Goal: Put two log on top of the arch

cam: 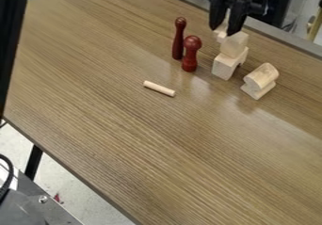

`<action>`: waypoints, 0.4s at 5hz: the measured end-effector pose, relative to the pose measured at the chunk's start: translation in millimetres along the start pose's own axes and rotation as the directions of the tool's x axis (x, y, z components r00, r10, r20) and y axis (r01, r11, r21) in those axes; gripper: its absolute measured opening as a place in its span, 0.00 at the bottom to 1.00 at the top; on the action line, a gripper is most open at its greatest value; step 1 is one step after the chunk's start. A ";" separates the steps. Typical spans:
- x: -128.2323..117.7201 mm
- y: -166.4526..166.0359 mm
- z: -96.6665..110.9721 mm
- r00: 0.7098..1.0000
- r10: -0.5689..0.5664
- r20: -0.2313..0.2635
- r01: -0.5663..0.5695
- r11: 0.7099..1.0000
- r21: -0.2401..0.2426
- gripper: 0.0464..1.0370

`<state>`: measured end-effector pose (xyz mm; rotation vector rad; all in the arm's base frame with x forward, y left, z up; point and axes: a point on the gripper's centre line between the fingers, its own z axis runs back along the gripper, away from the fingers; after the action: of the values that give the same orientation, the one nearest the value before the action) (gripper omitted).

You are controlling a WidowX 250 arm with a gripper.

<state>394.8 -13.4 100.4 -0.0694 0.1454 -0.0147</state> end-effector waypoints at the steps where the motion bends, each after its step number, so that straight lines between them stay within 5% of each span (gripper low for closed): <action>1: 1.7 -0.1 -7.6 1.000 -0.004 -0.023 0.004 1.000 0.000 0.29; 2: 2.4 -4.0 -6.4 1.000 -0.015 -0.019 0.015 1.000 0.000 0.29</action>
<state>396.2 -17.9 94.0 -0.0706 0.1640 -0.0298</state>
